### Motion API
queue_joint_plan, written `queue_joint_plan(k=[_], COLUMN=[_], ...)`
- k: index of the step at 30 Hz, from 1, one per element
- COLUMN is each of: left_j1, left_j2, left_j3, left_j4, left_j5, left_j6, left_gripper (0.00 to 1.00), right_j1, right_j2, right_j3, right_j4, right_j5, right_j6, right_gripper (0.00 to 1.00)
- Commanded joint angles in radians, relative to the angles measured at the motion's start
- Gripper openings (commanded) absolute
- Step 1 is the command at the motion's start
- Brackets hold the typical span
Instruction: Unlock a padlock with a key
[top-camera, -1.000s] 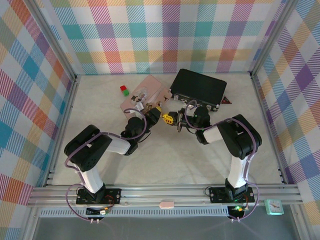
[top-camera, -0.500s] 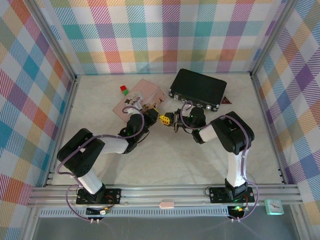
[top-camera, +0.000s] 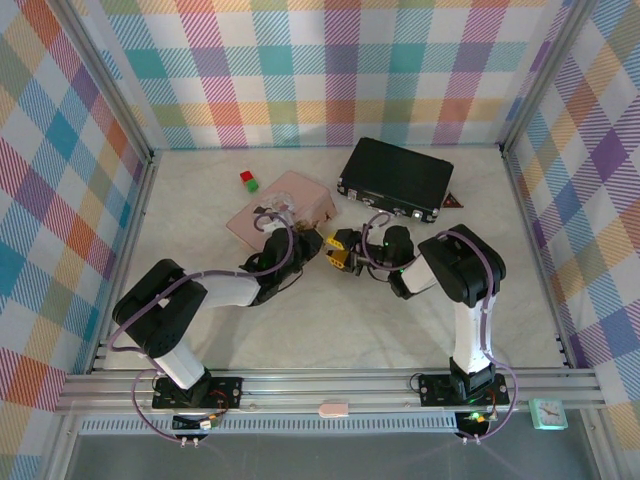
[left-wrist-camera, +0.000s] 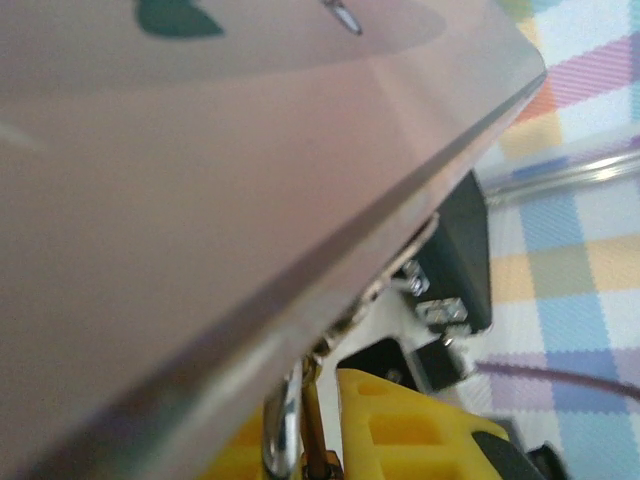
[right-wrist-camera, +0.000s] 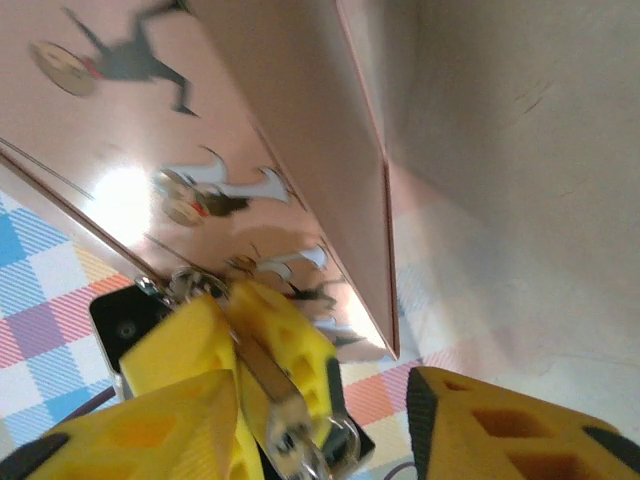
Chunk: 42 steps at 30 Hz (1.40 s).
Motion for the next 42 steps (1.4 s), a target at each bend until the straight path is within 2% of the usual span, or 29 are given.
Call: queue_joint_plan(k=[1, 12, 20, 26, 35, 39, 42], left_j1=[-0.018, -0.018, -0.018, -0.018, -0.018, -0.018, -0.018], left_j2=[-0.016, -0.019, -0.026, -0.033, -0.043, -0.047, -0.047], left_j3=[0.025, 0.025, 0.024, 0.010, -0.019, -0.031, -0.034], left_j4=[-0.002, -0.007, 0.020, 0.037, 0.073, 0.089, 0.091], left_j5=[0.051, 0.047, 0.051, 0.051, 0.064, 0.063, 0.066], left_j6=[-0.022, -0.042, -0.059, -0.070, -0.098, -0.105, -0.107], left_gripper=[0.00, 0.00, 0.00, 0.00, 0.00, 0.00, 0.00], right_j1=[-0.005, 0.045, 0.119, 0.117, 0.111, 0.105, 0.106], right_j2=[-0.035, -0.119, -0.081, -0.091, -0.090, -0.097, -0.091], right_j3=[-0.044, -0.170, -0.152, -0.143, -0.119, -0.135, -0.123], right_j4=[0.077, 0.065, 0.097, 0.097, 0.097, 0.097, 0.098], right_j5=[0.054, 0.133, 0.172, 0.204, 0.240, 0.267, 0.268], right_j6=[-0.103, -0.174, -0.133, -0.111, -0.088, -0.076, -0.066], right_gripper=[0.51, 0.49, 0.40, 0.30, 0.20, 0.18, 0.21])
